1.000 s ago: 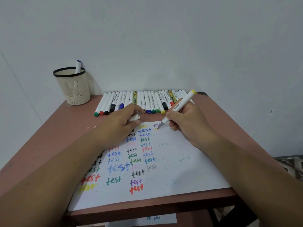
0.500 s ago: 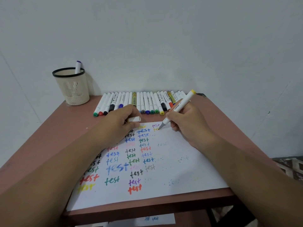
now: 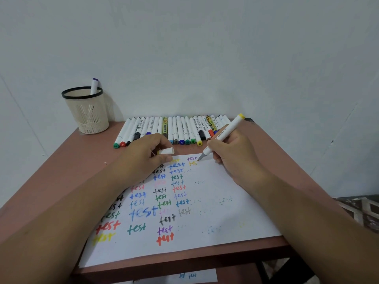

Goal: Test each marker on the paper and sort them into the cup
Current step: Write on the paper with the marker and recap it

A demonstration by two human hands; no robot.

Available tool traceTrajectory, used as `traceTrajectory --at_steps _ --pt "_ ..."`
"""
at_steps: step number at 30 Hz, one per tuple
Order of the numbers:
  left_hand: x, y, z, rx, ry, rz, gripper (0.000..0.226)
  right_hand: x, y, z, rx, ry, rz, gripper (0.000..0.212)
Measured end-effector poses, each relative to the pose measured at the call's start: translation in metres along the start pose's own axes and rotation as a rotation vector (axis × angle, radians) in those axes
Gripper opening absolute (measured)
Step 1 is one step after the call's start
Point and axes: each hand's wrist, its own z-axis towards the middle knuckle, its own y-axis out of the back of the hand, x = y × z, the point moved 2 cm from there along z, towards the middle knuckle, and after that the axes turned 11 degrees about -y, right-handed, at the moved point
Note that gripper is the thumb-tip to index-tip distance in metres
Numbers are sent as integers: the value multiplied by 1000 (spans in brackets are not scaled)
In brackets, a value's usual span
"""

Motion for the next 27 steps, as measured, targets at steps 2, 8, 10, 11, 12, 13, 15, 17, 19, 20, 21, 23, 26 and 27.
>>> traceTrajectory --at_steps 2,8,10,11,12,13,15,17,19,20,21,23,26,27 --pt "1 0 0 -3 -4 -3 25 1 1 0 3 0 -9 5" --pt "4 -1 0 0 -4 -13 22 0 0 -1 2 -6 1 7" --pt "6 -2 0 -3 4 -22 20 0 1 -1 -4 -6 -1 5" --pt "7 -2 0 -5 7 -23 20 0 1 -1 -6 -2 6 4" --pt "8 -2 0 -5 10 -21 19 0 1 -1 -1 3 32 4" --pt "8 -3 -1 -1 13 -21 19 2 1 -2 15 11 83 5" --pt "9 -2 -1 0 6 -33 20 4 0 -4 75 36 209 8" --pt "7 -2 -2 -15 -8 -51 21 7 -2 -8 147 56 291 12" --pt "3 0 -2 -26 -12 -71 22 8 -4 -11 210 59 307 13" --pt "2 1 -1 -29 -13 -81 23 9 -5 -12 235 59 308 12" --pt "0 1 -1 -31 -16 -90 24 10 -5 -13 254 60 313 13" --pt "-1 2 -1 -37 -18 -103 25 12 -6 -15 279 59 316 16" --pt "-2 3 -2 -26 0 -75 26 12 -9 -15 290 50 290 19" --pt "-4 4 -1 -23 -3 -56 26 12 -10 -15 296 49 280 20"
